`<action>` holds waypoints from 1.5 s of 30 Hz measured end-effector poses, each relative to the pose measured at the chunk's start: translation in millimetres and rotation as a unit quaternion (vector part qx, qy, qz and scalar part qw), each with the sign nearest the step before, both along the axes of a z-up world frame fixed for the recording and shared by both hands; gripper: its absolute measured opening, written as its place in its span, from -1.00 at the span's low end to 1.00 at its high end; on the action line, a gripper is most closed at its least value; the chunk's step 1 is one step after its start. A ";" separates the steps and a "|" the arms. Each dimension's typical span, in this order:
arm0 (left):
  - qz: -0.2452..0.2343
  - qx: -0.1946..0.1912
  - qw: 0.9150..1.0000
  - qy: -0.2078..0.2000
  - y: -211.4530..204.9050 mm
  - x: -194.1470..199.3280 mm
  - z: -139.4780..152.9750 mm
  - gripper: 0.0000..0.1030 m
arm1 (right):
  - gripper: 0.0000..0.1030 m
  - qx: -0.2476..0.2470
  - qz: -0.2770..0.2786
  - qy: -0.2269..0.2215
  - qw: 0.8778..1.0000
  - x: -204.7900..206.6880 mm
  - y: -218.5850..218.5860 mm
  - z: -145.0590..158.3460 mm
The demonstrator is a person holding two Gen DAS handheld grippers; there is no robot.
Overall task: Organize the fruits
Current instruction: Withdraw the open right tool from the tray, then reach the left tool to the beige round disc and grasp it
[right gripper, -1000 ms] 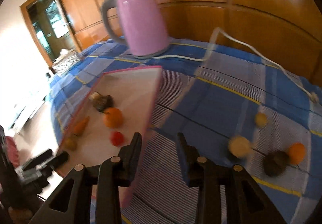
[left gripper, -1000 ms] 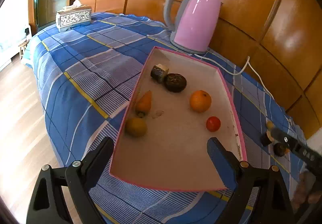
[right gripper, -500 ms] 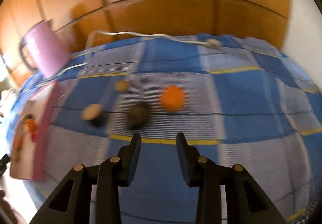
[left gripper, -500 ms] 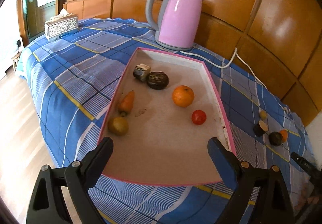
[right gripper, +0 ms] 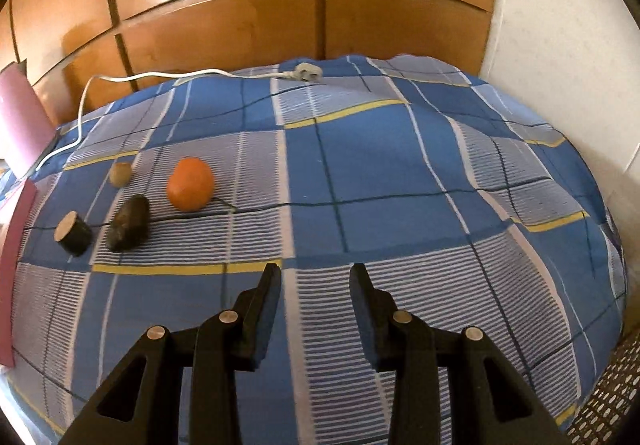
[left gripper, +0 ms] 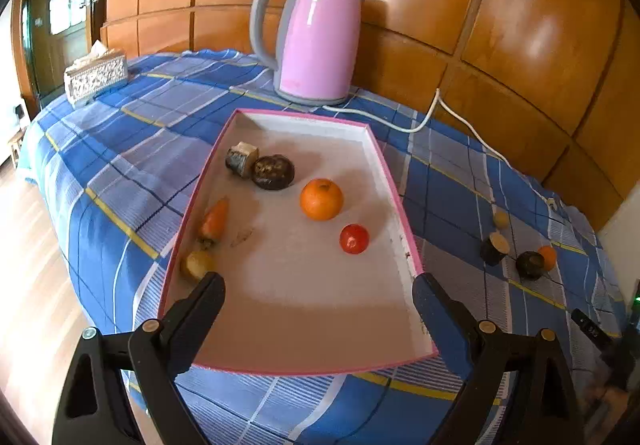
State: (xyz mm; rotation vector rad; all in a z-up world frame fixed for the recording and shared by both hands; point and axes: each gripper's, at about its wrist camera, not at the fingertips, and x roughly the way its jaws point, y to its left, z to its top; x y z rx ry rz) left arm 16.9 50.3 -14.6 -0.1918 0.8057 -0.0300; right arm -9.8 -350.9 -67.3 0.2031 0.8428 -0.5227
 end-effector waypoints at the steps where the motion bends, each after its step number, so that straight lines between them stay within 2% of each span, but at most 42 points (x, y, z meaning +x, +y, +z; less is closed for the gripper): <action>1: -0.002 0.005 1.000 -0.004 -1.8 -0.1 2.0 0.85 | -0.30 -0.005 -0.004 0.000 1.000 -1.3 -1.0 -1.5; 4: -0.012 0.004 1.000 -0.006 -7.1 1.8 6.1 0.83 | -0.30 -0.016 -0.007 -0.001 1.000 -5.9 -2.6 -3.4; 9: -0.055 -0.006 0.998 -0.007 -26.8 5.0 12.0 0.82 | -0.30 -0.035 -0.008 -0.004 0.999 -11.3 -3.8 -7.9; 18: -0.132 -0.011 0.991 0.006 -70.0 11.9 13.4 0.82 | -0.29 -0.035 -0.006 -0.007 0.999 -14.5 -5.5 -14.4; 22: -0.152 -0.011 0.988 0.008 -87.9 18.6 13.4 0.82 | -0.21 -0.035 -0.008 -0.013 0.999 -15.8 -6.7 -15.7; 26: -0.179 -0.009 0.984 0.014 -110.8 29.7 12.7 0.76 | -0.14 -0.033 -0.010 -0.018 0.999 -17.2 -8.5 -16.5; 27: -0.186 -0.007 0.982 0.016 -117.4 33.5 12.1 0.69 | -0.13 -0.034 -0.010 -0.019 0.999 -17.7 -8.5 -16.8; 32: -0.209 -0.007 0.977 0.035 -146.5 56.3 3.2 0.45 | -0.06 -0.034 -0.013 -0.025 0.999 -18.6 -9.6 -17.9; 45: -0.223 0.024 0.970 0.097 -212.1 119.3 -39.0 0.40 | -0.04 -0.030 -0.011 -0.032 0.999 -19.1 -11.3 -19.1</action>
